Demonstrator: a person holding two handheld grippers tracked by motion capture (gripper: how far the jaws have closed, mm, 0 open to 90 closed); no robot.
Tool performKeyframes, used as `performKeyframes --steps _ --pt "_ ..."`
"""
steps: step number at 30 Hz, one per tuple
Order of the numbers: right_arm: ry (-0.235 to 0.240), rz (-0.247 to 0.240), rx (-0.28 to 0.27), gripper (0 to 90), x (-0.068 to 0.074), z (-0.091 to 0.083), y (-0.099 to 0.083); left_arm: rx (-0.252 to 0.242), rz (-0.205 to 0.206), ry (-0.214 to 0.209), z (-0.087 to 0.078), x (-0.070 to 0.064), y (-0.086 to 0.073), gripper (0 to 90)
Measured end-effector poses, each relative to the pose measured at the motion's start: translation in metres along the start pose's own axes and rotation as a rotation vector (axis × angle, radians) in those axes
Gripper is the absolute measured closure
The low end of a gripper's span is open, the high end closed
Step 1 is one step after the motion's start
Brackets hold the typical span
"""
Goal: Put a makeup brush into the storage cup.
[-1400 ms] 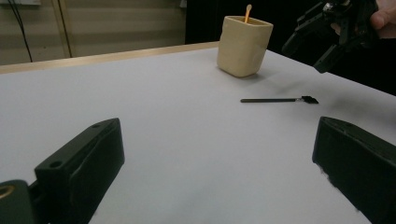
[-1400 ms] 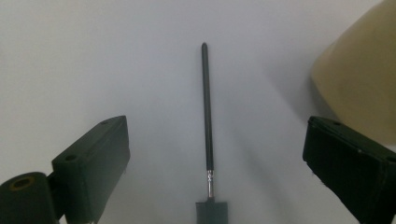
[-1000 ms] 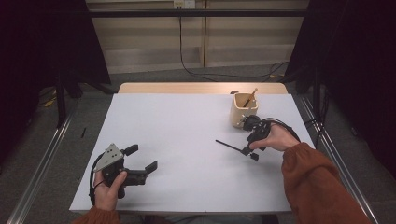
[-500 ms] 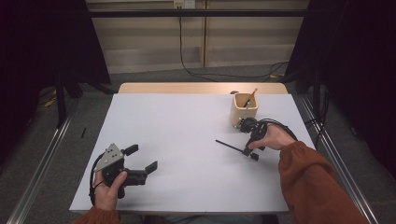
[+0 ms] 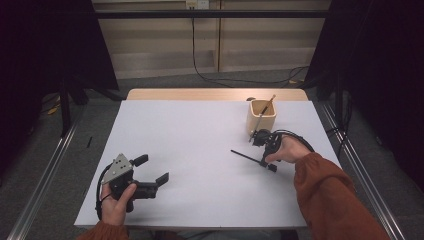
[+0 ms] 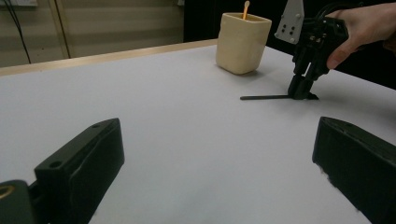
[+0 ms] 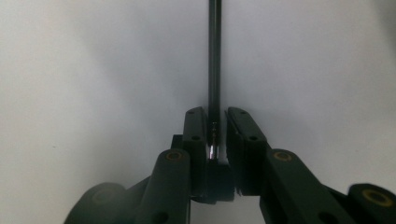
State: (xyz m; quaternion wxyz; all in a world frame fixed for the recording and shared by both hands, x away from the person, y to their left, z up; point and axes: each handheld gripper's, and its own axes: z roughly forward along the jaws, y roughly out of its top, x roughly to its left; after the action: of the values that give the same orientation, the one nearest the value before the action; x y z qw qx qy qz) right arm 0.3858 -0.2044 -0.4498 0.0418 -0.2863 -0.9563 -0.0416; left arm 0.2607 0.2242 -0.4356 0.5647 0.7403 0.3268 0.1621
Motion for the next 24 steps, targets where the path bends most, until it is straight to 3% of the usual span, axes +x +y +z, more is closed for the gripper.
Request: performKeyframes --steps 9,24 --pt "-0.015 0.021 0.016 85.1 0.0006 0.0002 0.0024 0.003 -0.004 -0.005 -0.0001 0.0005 -0.0001 2.2" --pt "0.015 0.042 -0.037 86.1 -0.0046 -0.0008 -0.0056 0.005 0.001 -0.006 0.0000 -0.0007 -0.0002 2.2"
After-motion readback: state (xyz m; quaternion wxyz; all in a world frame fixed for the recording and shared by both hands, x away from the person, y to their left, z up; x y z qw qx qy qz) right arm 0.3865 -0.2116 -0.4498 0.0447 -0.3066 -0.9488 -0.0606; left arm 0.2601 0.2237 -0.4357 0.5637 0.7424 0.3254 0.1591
